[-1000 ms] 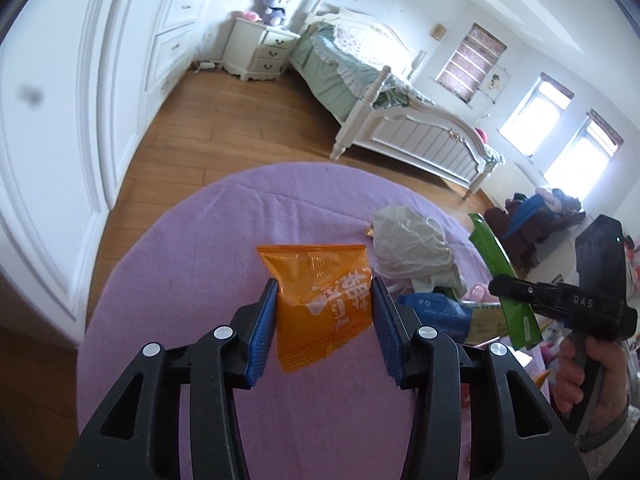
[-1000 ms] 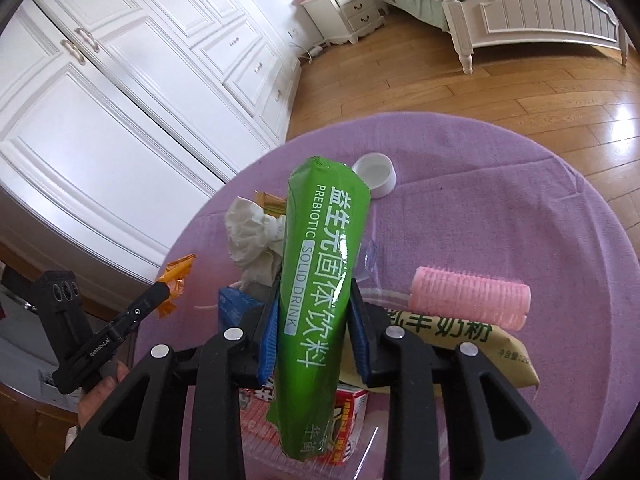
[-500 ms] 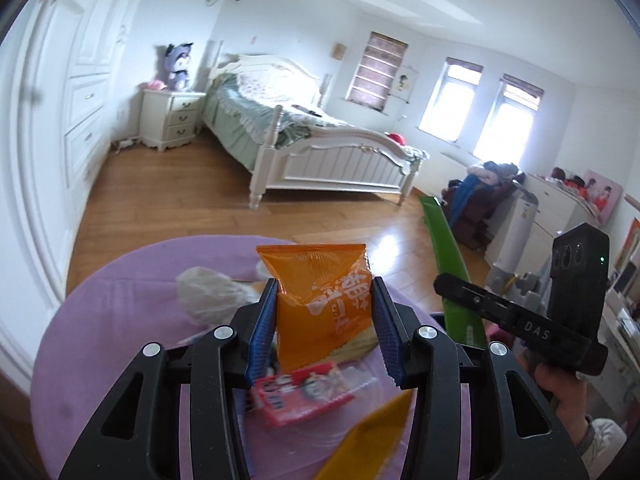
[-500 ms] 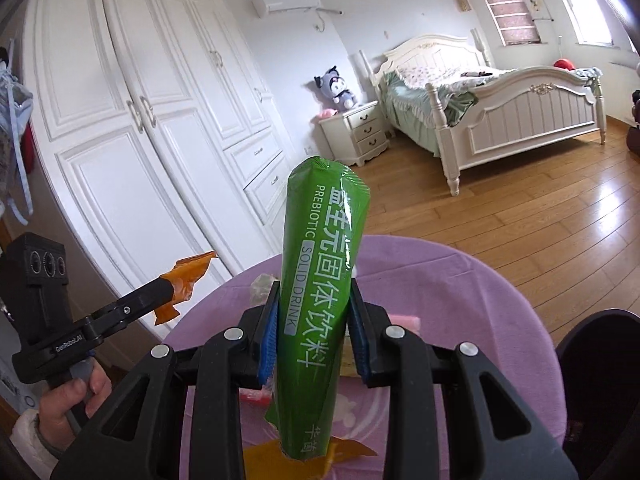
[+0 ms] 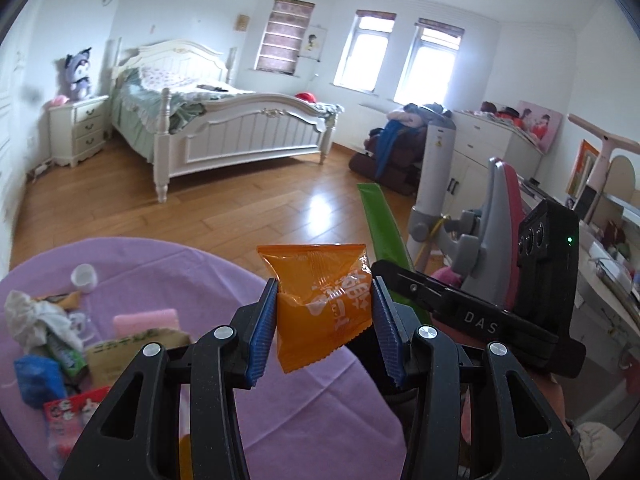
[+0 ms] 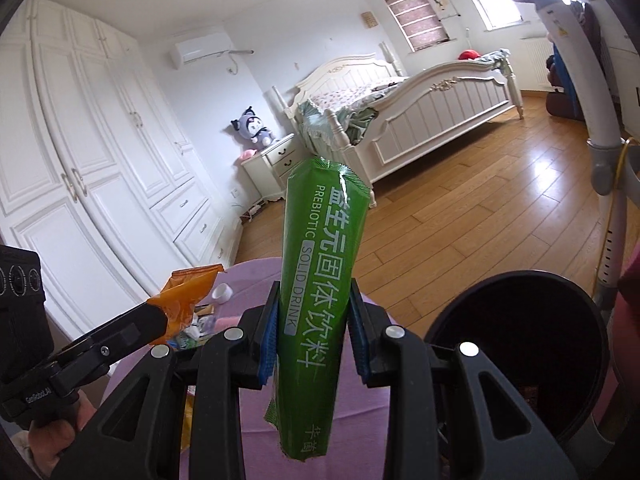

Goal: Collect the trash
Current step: 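Carry both packets over the black bin and open both tools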

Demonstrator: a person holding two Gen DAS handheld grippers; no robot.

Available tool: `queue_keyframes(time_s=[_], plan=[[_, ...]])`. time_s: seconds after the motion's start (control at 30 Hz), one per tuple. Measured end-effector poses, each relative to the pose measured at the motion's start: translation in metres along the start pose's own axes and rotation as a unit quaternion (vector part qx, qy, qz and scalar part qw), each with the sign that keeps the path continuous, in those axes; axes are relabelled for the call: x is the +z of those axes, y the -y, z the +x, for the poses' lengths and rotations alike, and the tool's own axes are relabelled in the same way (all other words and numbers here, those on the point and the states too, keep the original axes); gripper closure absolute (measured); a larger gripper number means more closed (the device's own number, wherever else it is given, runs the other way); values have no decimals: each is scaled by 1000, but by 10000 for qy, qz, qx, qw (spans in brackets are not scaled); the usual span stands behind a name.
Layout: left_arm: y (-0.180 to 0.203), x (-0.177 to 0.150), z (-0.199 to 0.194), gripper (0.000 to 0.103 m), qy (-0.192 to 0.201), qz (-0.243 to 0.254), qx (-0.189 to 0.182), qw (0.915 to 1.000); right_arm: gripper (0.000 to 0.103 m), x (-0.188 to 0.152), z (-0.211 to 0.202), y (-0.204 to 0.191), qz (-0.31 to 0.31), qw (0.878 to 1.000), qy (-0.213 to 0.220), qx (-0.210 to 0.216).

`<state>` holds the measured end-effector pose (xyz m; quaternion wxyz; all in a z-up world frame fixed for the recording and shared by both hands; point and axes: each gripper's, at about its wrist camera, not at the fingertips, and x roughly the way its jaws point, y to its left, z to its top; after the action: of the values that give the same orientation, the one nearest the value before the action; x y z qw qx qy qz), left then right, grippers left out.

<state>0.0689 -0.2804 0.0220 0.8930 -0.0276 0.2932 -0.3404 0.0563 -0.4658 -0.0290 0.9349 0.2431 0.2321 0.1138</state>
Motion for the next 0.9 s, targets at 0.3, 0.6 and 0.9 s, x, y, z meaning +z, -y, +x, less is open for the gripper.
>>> queue_keyframes(time_s=[0.3,0.6,0.9], plan=[[44,-3,73,57,-397,315,-256,9984,73,-9,-1,64,589,9974,24,-414],[68,-12,131,57,-861,485,-287,9947,73,-29,0,121,1157,9915,-194,-557],[84,-17,169,57,-1156,618,-308,9909,73,-45,-1,163,1538,9852,-335,-672]])
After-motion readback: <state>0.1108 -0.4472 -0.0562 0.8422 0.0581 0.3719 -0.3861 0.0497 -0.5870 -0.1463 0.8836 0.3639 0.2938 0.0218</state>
